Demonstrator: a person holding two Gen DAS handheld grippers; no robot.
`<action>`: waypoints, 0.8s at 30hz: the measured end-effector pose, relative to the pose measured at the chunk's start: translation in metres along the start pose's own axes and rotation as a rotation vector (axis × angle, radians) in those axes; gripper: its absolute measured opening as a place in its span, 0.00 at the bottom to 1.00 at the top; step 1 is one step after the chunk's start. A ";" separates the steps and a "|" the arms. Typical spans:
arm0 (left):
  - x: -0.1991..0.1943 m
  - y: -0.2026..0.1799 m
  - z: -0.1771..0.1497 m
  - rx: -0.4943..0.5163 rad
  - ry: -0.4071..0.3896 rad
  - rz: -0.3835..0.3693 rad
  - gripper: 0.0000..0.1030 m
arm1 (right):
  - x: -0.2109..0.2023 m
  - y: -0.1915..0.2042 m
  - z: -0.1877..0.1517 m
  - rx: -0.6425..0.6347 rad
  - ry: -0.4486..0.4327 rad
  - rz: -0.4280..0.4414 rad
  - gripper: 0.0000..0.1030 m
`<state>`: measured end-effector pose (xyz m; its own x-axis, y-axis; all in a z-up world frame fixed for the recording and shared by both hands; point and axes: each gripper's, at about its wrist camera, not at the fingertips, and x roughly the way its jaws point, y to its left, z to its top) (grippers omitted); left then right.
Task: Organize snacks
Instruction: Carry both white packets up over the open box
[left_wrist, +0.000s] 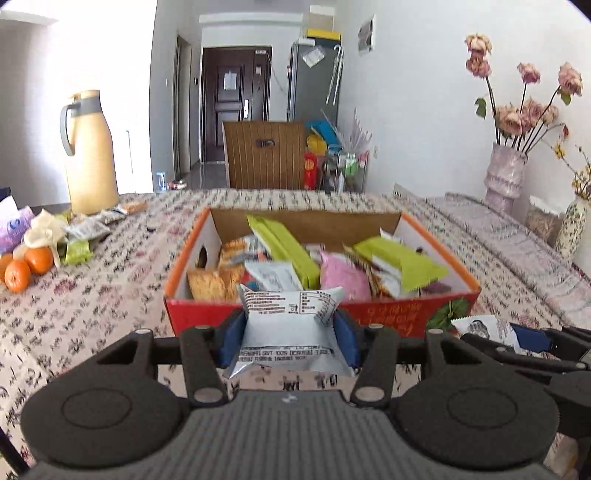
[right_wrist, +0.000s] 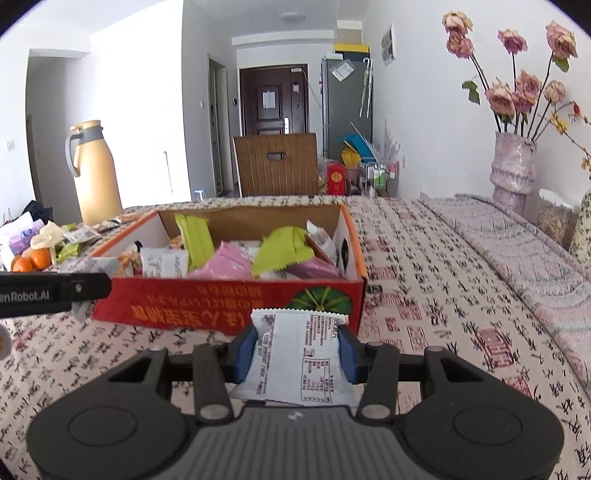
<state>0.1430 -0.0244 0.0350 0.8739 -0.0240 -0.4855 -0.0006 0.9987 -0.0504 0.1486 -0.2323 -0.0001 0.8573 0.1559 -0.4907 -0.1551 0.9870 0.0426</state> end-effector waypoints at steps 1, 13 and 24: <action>0.000 0.000 0.003 0.000 -0.008 0.000 0.52 | 0.000 0.001 0.003 -0.002 -0.008 0.001 0.44; 0.013 0.001 0.039 0.001 -0.072 0.009 0.52 | 0.013 0.015 0.047 -0.020 -0.100 0.023 0.45; 0.048 0.003 0.065 0.036 -0.075 0.044 0.52 | 0.053 0.021 0.082 -0.031 -0.124 0.045 0.45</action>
<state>0.2166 -0.0196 0.0683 0.9074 0.0217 -0.4197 -0.0234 0.9997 0.0011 0.2309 -0.2002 0.0457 0.9030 0.2055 -0.3773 -0.2083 0.9775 0.0339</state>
